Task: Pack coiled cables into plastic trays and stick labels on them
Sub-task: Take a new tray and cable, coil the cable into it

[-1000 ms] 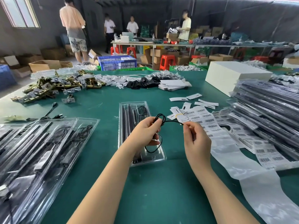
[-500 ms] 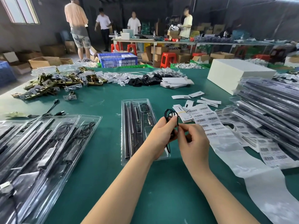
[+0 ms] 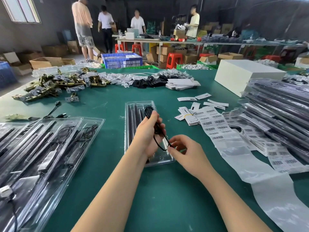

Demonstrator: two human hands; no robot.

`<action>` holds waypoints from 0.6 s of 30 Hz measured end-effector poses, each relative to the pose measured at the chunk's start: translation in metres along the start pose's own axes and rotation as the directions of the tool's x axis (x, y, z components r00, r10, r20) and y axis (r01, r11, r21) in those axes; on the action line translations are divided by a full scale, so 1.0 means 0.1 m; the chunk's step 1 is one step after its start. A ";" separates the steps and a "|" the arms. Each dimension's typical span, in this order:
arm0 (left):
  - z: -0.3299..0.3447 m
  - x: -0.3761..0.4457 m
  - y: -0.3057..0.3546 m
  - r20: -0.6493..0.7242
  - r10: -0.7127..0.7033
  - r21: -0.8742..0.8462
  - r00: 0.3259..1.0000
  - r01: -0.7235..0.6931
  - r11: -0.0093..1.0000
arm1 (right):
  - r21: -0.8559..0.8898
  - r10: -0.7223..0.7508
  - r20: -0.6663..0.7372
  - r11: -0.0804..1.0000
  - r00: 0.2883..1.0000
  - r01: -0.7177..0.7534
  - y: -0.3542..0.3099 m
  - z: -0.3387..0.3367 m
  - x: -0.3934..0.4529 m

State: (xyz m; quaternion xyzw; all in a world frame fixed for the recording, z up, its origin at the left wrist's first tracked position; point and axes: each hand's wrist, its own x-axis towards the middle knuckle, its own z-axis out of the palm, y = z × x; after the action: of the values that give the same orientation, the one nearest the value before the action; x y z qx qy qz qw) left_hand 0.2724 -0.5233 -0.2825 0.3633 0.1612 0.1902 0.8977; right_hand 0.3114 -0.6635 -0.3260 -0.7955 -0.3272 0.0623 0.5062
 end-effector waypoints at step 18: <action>0.12 -0.14 -0.20 0.287 0.052 0.877 0.956 -0.284 0.388 | 0.824 0.243 -0.091 0.563 0.966 -0.064 -0.11 -0.19 0.06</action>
State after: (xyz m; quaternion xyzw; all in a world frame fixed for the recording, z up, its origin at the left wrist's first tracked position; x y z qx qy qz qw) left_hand 0.2704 -0.5503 -0.2864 0.8250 0.1037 0.1219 0.5420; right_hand 0.3194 -0.6712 -0.3066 -0.5012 -0.1400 0.1717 0.8365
